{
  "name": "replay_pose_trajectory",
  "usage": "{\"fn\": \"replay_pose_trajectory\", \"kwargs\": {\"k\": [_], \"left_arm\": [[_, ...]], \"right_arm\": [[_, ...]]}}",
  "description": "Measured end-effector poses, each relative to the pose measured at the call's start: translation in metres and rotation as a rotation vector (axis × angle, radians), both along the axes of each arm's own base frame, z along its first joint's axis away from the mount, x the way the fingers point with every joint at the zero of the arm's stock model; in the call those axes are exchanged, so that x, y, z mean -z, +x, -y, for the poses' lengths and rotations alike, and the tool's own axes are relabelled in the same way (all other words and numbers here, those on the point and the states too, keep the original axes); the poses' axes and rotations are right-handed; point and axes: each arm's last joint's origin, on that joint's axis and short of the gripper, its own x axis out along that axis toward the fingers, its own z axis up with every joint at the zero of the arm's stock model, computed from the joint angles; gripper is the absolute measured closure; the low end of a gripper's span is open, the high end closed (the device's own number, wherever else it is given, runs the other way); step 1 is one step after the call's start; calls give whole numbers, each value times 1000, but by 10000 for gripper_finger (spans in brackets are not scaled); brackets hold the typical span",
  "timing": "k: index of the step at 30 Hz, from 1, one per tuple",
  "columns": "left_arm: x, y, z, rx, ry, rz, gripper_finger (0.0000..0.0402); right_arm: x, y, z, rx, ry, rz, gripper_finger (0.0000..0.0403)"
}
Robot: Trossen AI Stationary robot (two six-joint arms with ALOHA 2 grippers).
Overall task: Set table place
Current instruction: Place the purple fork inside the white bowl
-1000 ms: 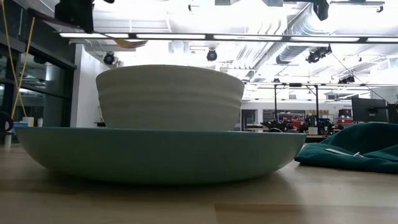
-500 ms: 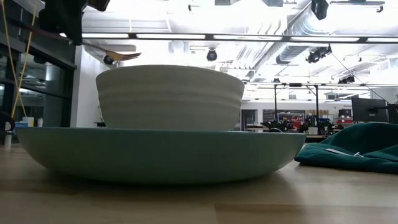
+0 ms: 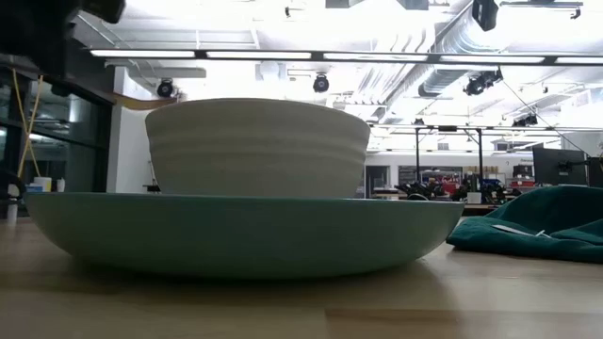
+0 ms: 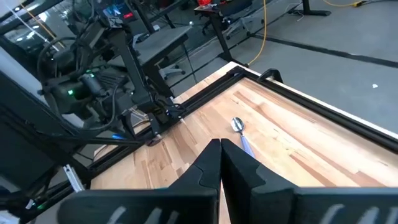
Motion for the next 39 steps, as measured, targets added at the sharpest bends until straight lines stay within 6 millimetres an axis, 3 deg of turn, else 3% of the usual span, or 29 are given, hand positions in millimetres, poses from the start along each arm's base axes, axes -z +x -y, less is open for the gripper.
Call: {"fn": "replay_pose_trajectory", "kwargs": {"k": [10,18,39], "left_arm": [[11,-16,29,-74,-9,43,394],[22,-26,40,-207,-39,61,394],[59,-6,57,-433,-87,54,394]], "right_arm": [[0,0,-1,-22,6,-1,403],[0,0,-1,-51,-7,-4,403],[0,1,-3,-104,-4,-2,403]]}}
